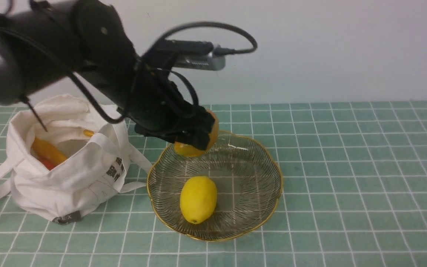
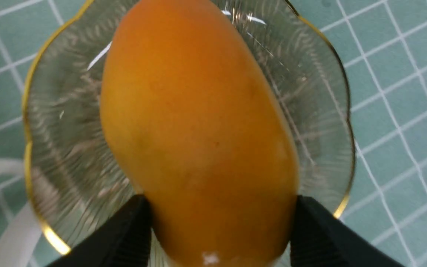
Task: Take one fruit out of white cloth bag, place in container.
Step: 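Carry the mango from the white cloth bag to the fruit plate with the left gripper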
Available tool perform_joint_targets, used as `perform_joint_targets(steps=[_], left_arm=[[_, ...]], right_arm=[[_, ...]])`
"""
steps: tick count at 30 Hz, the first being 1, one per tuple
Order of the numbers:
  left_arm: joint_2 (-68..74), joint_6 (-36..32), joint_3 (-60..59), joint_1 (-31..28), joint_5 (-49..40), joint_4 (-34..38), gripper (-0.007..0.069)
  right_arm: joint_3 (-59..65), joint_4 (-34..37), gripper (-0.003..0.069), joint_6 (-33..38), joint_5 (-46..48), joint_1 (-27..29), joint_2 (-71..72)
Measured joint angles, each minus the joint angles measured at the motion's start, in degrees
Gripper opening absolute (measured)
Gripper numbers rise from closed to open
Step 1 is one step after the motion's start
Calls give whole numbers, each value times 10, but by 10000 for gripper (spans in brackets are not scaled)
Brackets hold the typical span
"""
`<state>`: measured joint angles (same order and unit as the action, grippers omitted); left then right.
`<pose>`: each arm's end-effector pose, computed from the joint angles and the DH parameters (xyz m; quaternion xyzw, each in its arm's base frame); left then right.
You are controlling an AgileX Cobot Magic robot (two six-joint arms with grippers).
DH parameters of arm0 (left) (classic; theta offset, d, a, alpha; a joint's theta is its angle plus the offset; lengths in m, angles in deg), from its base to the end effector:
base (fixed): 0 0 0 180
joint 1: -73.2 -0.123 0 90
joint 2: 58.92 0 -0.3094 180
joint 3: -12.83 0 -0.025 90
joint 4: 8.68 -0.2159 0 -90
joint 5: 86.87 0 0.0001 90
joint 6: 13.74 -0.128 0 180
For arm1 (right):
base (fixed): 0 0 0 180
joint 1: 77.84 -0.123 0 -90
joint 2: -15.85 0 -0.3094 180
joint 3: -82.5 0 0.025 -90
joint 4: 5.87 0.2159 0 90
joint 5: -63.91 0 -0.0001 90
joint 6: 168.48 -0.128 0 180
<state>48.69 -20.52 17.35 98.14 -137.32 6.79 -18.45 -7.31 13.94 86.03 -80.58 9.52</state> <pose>0.3220 -0.1788 0.2822 0.2062 0.9442 -0.1549 0.2049 0.0277 0.0001 0.1609 -0.0429 0.8053 -0.0090 0.5913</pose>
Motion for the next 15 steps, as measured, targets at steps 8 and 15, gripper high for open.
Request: perform_joint_targets(steps=[8,15], left_arm=[[71,-2,0,5,89,-6,432],[95,0,0,5,112,-77,459]], right_arm=[[0,0,-15,0,0,0,0],[0,0,-15,0,0,0,0]])
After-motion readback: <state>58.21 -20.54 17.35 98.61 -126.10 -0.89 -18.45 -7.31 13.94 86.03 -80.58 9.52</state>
